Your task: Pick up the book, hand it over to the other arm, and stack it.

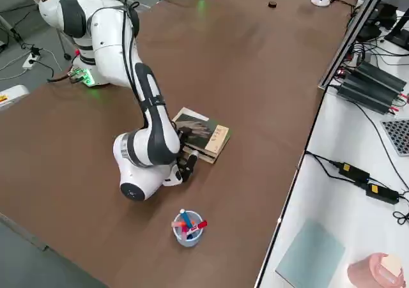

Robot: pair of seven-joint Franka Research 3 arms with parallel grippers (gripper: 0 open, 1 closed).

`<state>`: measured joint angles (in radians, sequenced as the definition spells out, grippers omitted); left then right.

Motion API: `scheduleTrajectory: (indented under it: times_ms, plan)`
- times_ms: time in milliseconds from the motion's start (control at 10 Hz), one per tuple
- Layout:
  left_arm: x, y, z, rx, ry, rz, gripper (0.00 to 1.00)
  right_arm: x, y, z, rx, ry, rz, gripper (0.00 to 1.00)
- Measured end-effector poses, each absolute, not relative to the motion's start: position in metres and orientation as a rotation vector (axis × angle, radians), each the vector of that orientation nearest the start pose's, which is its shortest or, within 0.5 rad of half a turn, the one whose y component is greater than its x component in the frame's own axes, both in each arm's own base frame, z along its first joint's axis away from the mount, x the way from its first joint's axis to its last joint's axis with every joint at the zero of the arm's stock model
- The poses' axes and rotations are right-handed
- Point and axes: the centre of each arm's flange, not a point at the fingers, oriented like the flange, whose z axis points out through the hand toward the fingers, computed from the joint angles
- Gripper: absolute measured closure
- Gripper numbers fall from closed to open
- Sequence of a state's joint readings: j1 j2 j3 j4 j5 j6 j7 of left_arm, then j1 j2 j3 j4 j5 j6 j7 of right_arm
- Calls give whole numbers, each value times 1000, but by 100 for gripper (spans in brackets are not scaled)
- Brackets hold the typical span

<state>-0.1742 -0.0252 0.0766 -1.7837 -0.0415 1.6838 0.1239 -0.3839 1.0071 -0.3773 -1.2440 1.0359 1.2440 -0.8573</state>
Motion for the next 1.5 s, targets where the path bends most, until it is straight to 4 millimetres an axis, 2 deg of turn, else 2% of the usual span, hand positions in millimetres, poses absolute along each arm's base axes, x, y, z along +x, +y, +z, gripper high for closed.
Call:
scheduleTrajectory:
  times_ms: [700, 900, 1500]
  plan:
    - [544, -57, 547, -3165, 343, 119, 0, 579, -328, 166, -2055, 88, 141, 33]
    - [544, -57, 547, -3165, 343, 117, 0, 576, -332, 165, -2065, 86, 149, 20]
    - [544, -57, 546, -3165, 344, 117, 0, 572, -334, 164, -2082, 72, 173, 20]
